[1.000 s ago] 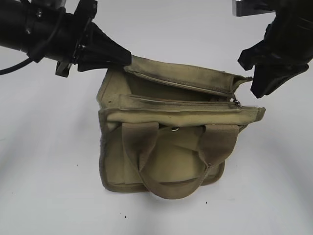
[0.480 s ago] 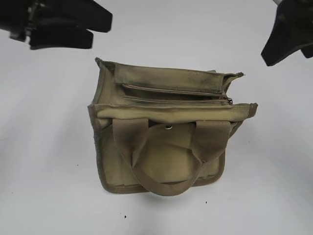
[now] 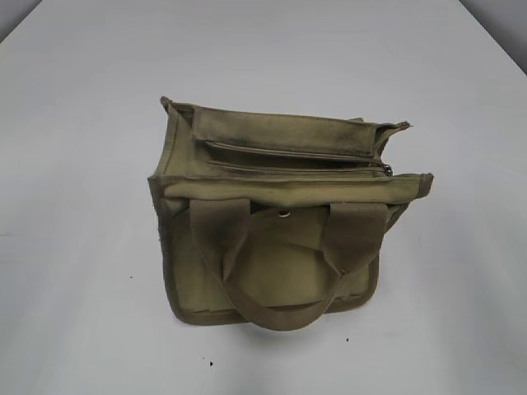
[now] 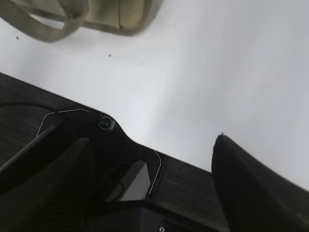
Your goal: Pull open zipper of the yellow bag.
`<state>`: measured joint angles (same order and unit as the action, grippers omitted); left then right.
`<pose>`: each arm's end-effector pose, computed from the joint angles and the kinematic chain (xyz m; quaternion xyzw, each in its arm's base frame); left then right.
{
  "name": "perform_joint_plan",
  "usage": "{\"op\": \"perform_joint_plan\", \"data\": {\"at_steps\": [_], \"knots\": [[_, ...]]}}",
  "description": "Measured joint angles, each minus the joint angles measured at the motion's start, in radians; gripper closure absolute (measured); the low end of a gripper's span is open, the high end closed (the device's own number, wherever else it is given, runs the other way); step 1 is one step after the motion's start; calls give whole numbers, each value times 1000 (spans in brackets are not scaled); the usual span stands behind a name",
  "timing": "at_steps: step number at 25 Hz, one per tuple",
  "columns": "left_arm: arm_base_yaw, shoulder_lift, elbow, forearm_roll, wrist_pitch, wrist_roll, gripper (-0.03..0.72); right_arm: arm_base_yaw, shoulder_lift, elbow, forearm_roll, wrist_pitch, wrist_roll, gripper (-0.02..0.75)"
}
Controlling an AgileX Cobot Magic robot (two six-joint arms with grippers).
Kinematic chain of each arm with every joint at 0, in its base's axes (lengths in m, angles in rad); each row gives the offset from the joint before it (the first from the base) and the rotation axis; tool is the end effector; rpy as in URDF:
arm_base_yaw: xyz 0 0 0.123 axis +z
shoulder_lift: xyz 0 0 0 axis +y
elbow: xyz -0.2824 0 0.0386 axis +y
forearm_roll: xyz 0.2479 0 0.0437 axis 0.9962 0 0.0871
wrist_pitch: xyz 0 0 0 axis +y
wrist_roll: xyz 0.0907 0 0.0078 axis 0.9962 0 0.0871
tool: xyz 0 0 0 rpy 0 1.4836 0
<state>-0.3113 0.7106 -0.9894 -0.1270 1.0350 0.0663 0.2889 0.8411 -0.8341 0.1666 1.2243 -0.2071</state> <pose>0.1003 -0.0427 0.3907 0.1633 0.8833 -0.1159 0.4239 0.1169 0.0496 0.3194 -0.2284 0.9469 0.0910 0.2074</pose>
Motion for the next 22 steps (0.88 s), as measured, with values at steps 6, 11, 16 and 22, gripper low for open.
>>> {"op": "perform_joint_plan", "data": {"at_steps": [6, 11, 16, 22], "knots": [[0, -287, 243, 127, 94, -35, 160, 0, -281, 230, -24, -29, 1, 153], [0, -492, 383, 146, 97, -36, 160, 0, -445, 331, -27, -86, 1, 153], [0, -583, 446, 147, 73, -36, 160, 0, -519, 350, -26, -125, 2, 153], [0, -587, 470, 150, 31, -37, 161, 0, -522, 351, -26, -128, 2, 153]]}}
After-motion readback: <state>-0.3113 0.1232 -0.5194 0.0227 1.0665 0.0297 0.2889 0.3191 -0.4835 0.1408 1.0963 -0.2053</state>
